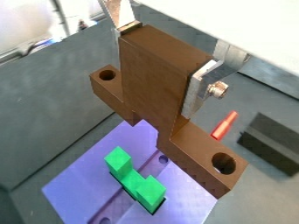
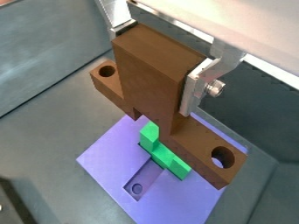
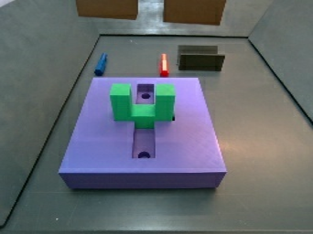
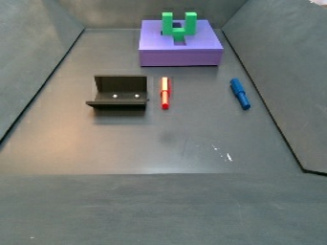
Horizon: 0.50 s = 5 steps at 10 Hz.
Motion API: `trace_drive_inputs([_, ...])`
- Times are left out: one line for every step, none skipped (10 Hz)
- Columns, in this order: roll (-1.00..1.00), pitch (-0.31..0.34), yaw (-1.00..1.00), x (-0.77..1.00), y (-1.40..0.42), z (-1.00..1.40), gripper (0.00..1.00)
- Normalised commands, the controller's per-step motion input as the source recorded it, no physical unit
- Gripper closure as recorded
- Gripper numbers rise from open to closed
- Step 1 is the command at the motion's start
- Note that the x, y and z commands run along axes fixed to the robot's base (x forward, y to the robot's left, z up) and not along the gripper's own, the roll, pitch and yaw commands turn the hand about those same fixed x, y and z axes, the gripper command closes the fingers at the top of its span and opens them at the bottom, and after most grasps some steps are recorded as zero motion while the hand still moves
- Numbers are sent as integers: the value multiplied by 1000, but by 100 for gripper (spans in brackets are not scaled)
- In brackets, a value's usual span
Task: Pick up the brown object. Move up. Move to above the board. Insert the brown object.
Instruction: Insert the brown object.
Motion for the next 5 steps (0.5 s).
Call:
trace_drive_inputs([-13, 0, -760, -140, -6, 0, 100])
trace_drive_inputs([-54, 0, -854, 0, -69, 0, 100])
trace_drive_inputs([-50, 0, -840, 0, -60, -34, 100])
trace_drive_inputs([-47, 0, -823, 0, -51, -51, 100])
trace_drive_inputs([-36, 0, -771, 0, -57, -51, 100])
